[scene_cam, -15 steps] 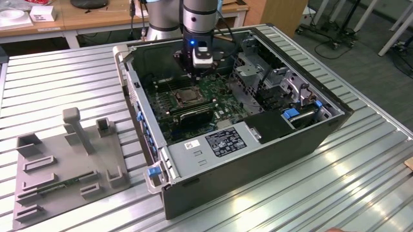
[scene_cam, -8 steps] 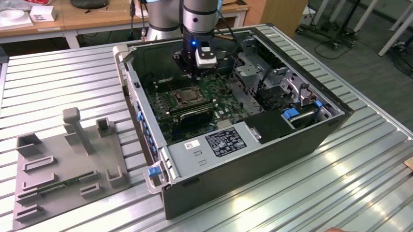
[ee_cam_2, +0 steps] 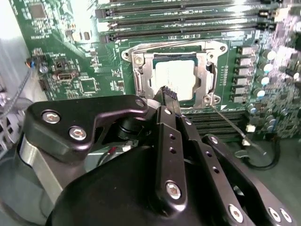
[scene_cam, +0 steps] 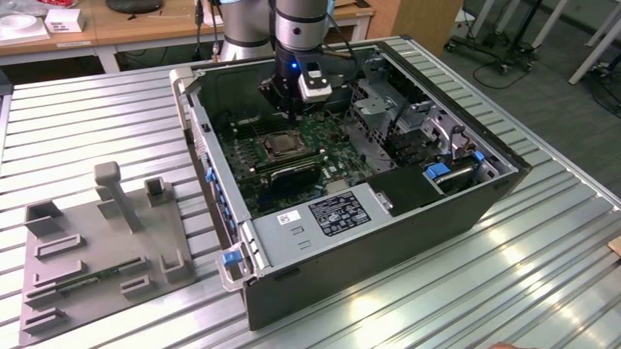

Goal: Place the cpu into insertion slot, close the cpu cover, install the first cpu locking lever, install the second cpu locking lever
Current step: 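Close the cpu cover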

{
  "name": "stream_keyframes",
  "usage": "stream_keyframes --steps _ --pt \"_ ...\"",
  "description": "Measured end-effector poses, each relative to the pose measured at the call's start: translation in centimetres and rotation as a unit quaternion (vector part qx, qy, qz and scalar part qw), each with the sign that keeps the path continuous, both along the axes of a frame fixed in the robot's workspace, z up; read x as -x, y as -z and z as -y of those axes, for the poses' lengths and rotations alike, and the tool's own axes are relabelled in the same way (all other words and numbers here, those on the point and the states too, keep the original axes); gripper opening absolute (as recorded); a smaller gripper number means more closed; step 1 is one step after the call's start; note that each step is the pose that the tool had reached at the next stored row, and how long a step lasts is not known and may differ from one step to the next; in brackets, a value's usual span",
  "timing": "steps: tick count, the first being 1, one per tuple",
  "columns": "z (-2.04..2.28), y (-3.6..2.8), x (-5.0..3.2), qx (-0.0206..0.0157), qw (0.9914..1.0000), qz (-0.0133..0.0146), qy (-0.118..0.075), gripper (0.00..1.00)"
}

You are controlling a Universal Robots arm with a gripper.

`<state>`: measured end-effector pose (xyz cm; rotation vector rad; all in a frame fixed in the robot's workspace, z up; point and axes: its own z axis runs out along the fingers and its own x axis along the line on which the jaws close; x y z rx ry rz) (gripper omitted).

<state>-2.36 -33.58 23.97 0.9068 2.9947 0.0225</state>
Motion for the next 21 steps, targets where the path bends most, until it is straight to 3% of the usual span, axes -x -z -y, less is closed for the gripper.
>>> stream_keyframes --steps 5,11,16,21 --pt "0.00 0.02 0.00 0.0000 0.99930 0.0000 -0.037 0.10" --pt "0.00 0.06 0.00 0.0000 0.99683 0.0000 -0.080 0.10" --pt "0.00 0.13 0.00 0.0000 0.99340 0.0000 -0.115 0.10" --pt "0.00 0.21 0.00 0.0000 0.98843 0.0000 -0.152 0.10"
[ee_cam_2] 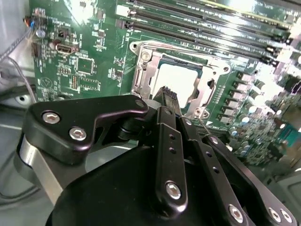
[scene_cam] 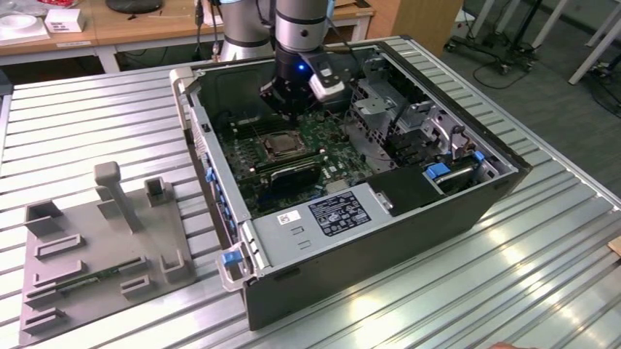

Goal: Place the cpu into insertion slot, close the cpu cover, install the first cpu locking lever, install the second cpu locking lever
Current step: 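Close the cpu cover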

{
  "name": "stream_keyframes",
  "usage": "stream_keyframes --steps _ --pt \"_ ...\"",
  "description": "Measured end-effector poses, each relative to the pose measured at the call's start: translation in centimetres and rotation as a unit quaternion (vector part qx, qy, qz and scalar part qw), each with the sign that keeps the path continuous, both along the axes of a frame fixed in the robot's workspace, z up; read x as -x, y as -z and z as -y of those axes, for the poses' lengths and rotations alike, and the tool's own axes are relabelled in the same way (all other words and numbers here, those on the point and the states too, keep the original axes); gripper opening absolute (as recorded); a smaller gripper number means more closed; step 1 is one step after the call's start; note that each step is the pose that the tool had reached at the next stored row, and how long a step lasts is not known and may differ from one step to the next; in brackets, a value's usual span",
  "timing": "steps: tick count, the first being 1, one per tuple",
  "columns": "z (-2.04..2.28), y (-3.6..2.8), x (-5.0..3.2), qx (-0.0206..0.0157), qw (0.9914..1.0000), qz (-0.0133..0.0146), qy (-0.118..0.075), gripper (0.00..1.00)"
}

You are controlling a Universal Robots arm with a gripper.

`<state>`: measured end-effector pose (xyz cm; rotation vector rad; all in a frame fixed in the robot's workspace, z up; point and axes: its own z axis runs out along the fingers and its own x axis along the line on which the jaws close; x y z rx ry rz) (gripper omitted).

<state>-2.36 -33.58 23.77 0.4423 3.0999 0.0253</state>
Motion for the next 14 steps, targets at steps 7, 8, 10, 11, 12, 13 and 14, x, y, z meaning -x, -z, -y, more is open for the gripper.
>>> stream_keyframes --steps 7,8,10,11,12,13,14 --pt "0.00 0.11 0.00 0.0000 0.99861 0.0000 -0.053 0.10" --pt "0.00 0.13 0.00 0.0000 0.99818 0.0001 -0.060 0.10" --pt "0.00 0.18 0.00 -0.0001 0.99708 0.0001 -0.076 0.10" --pt "0.00 0.20 0.00 -0.0001 0.99644 0.0001 -0.084 0.10" --pt "0.00 0.22 0.00 -0.0001 0.99573 0.0001 -0.092 0.10" --pt "0.00 0.24 0.00 -0.0001 0.99497 0.0001 -0.100 0.10" --pt "0.00 0.26 0.00 -0.0001 0.99414 0.0002 -0.108 0.10"
